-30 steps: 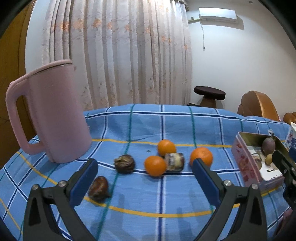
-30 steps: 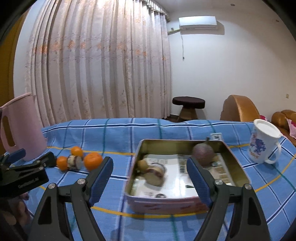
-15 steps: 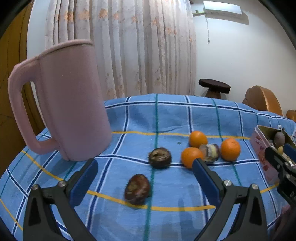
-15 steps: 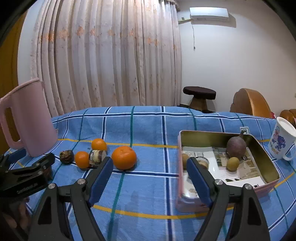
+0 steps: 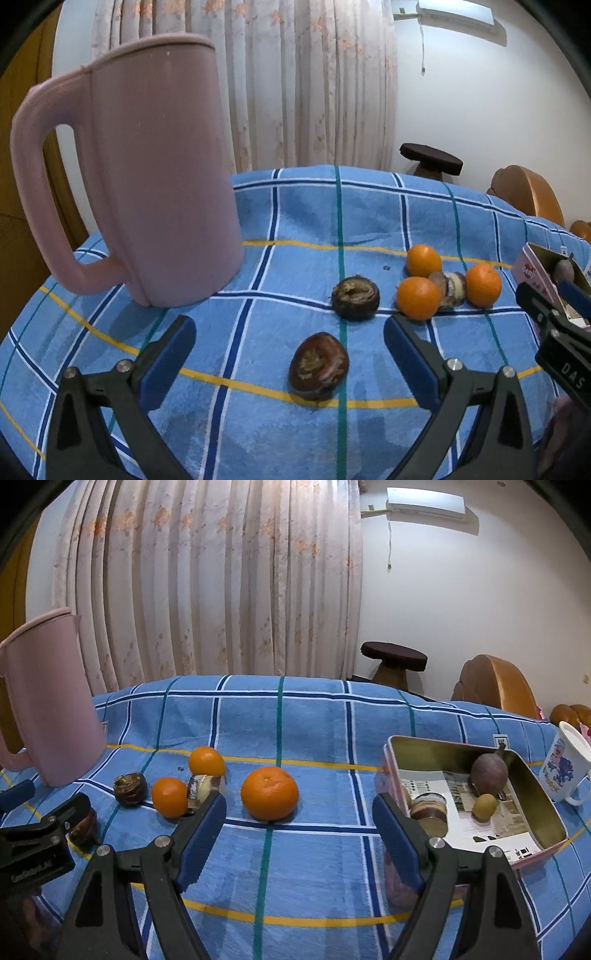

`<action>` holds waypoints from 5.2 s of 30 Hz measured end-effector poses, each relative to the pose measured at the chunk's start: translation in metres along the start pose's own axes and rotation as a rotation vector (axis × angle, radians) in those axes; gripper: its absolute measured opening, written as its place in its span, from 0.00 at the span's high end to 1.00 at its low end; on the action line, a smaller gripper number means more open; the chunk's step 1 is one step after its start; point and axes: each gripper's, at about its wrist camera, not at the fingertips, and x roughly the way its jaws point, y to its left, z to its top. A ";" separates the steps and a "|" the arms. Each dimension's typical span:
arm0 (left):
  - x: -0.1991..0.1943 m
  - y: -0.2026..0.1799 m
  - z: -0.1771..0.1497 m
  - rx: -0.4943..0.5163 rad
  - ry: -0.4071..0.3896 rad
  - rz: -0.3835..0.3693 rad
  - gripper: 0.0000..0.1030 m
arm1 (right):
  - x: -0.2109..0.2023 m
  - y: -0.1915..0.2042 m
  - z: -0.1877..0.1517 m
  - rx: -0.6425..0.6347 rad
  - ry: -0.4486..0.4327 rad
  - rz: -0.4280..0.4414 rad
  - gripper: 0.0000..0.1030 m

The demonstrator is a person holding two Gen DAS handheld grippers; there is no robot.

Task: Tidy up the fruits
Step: 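Grasp the large orange with the right tool while the left tool grasps the brown chestnut, then carry the orange and chestnut over the tin and lower them inside, then grasp the cake roll with the right tool while the left tool grasps the brown round fruit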

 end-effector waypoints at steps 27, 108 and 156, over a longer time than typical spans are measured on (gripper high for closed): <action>0.021 0.020 0.002 0.089 0.121 -0.156 0.03 | 0.012 -0.013 -0.005 0.073 0.094 0.193 0.20; -0.026 -0.266 0.013 0.154 -0.104 -0.424 0.63 | -0.011 -0.223 0.000 0.096 0.032 -0.004 0.52; -0.028 -0.209 0.018 0.032 -0.161 -0.172 0.00 | -0.030 -0.236 -0.009 0.235 -0.193 -0.029 0.32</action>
